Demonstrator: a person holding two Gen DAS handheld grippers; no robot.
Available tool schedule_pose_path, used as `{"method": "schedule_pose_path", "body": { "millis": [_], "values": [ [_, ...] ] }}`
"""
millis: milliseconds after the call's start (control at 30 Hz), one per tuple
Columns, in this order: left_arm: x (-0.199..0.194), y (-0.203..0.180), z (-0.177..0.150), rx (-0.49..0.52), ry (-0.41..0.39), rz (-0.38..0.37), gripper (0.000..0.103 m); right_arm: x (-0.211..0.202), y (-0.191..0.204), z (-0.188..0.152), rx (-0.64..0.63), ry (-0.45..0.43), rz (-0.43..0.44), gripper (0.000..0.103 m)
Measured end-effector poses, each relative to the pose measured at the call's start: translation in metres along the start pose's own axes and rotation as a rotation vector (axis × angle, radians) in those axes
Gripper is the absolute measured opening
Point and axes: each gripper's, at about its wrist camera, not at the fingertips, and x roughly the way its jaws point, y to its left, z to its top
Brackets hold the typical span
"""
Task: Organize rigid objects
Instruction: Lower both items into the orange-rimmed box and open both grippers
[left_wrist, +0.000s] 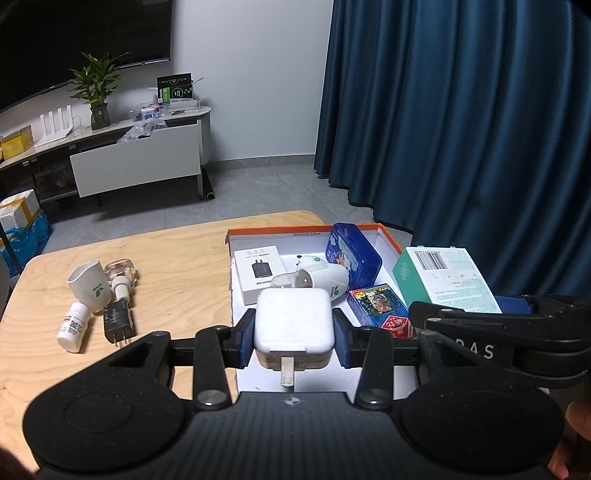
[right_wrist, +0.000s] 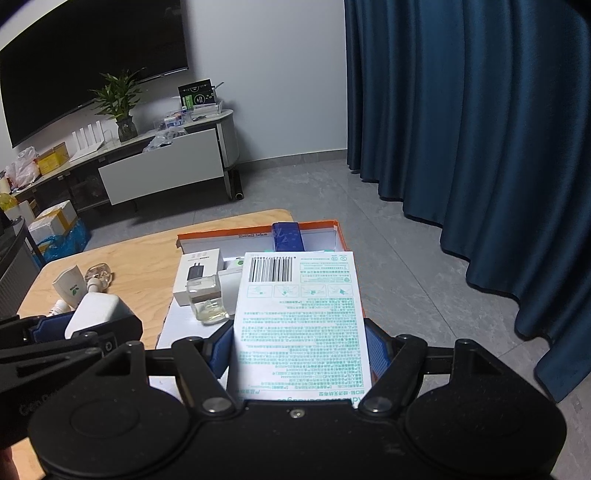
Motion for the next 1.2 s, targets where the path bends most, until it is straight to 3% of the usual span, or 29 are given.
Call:
{"method": "schedule_pose_path", "body": {
  "millis": [1200],
  "values": [
    [0.041,-0.007,0.009,-0.02,0.053,-0.008,0.043,0.055,-0.006,0.018,-0.027,0.06,0.007,0.084]
  ]
}}
